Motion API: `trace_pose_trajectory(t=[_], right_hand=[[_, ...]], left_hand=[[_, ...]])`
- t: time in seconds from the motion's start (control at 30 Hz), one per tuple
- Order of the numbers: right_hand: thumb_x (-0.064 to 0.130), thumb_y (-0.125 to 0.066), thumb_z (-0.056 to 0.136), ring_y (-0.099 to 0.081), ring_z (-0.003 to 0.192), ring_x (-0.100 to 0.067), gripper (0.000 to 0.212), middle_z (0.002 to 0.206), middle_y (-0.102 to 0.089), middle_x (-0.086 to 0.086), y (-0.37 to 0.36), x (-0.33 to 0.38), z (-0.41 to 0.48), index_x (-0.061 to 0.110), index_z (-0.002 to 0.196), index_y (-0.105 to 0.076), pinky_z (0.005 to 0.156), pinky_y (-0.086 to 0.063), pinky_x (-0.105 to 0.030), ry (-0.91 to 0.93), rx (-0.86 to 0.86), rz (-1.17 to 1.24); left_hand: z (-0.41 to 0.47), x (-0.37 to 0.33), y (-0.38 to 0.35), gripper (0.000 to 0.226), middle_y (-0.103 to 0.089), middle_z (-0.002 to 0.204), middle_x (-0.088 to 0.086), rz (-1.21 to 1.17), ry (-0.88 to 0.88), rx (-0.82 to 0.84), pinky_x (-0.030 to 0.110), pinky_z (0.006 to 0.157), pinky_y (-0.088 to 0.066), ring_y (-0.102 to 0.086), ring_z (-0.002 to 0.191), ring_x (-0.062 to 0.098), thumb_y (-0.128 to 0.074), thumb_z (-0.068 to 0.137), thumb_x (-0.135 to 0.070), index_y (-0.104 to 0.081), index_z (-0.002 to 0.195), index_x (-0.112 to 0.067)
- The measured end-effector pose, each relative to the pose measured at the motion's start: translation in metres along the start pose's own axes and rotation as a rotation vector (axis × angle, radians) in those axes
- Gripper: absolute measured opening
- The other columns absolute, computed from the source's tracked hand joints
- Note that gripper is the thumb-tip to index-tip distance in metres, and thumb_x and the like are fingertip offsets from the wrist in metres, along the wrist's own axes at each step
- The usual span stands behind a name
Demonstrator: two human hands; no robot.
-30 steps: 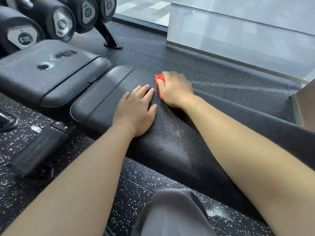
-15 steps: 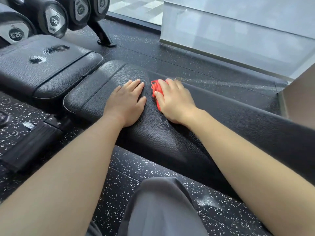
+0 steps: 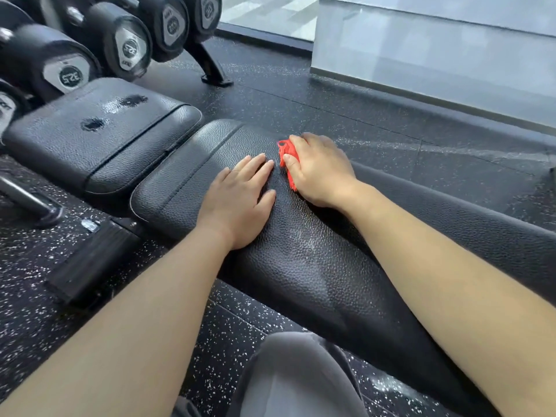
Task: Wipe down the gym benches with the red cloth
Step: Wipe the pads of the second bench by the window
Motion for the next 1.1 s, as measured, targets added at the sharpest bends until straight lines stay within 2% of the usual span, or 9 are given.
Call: trace_pose_trajectory(t=[0.3,0.43,0.57,0.73,0.93,1.1], right_hand=[[0.04,-0.032,0.097,-0.032,0.131,-0.031,0.05,0.144,-0.036,-0.009,0.005,0.0,-0.014,0.016,0.141,-0.032,0.107,-0.03,-0.046,0.053,0.016,0.023],[0.039,-0.032,0.098,-0.023,0.139,-0.026,0.053,0.152,-0.027,-0.007,0.009,0.005,-0.058,0.017,0.146,-0.026,0.113,-0.022,-0.044,0.071,0.039,0.011],[0.041,-0.03,0.098,-0.014,0.143,-0.023,0.054,0.155,-0.021,-0.002,0.014,0.015,-0.113,0.021,0.147,-0.022,0.114,-0.017,-0.042,0.011,0.087,0.004],[0.05,-0.014,0.086,-0.028,0.138,-0.031,0.068,0.148,-0.036,-0.007,0.018,0.036,-0.161,0.018,0.141,-0.036,0.107,-0.029,-0.047,-0.069,0.025,0.012],[0.047,-0.023,0.088,-0.041,0.129,-0.034,0.058,0.139,-0.048,-0.008,0.013,0.051,-0.159,0.017,0.133,-0.047,0.1,-0.037,-0.048,-0.203,0.005,-0.035],[0.045,-0.023,0.09,-0.04,0.131,-0.033,0.056,0.141,-0.046,-0.007,0.009,0.052,-0.155,0.018,0.133,-0.047,0.102,-0.036,-0.046,-0.201,-0.063,-0.004]], left_hand=[[-0.001,0.001,-0.001,0.054,-0.017,0.157,-0.007,0.007,0.01,0.002,0.036,0.117,-0.012,-0.011,0.145,0.012,-0.033,0.097,-0.037,-0.022,0.149,-0.024],[0.001,0.001,-0.002,0.054,-0.016,0.157,-0.005,0.021,-0.004,0.006,0.036,0.118,-0.012,-0.011,0.145,0.014,-0.031,0.098,-0.037,-0.021,0.149,-0.022],[-0.001,0.0,-0.002,0.056,-0.013,0.158,-0.003,0.047,-0.013,0.03,0.037,0.118,-0.011,-0.009,0.146,0.015,-0.026,0.098,-0.039,-0.018,0.15,-0.02],[-0.006,-0.002,-0.002,0.057,-0.008,0.159,0.0,0.049,-0.036,0.08,0.039,0.118,-0.009,-0.006,0.146,0.018,-0.023,0.098,-0.04,-0.014,0.15,-0.017],[-0.01,-0.002,0.002,0.059,-0.007,0.159,0.001,0.022,-0.065,0.093,0.041,0.118,-0.008,-0.004,0.146,0.018,-0.024,0.098,-0.041,-0.013,0.15,-0.016],[-0.009,-0.002,-0.001,0.06,-0.007,0.159,0.0,0.043,-0.066,0.059,0.04,0.118,-0.008,-0.004,0.146,0.017,-0.025,0.097,-0.042,-0.013,0.15,-0.017]])
Point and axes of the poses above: each hand's wrist, its own z-axis towards the middle knuckle, its own y-axis out of the back of the hand, x = y × z, the point moved 4 cm from there along z, towards the middle knuckle
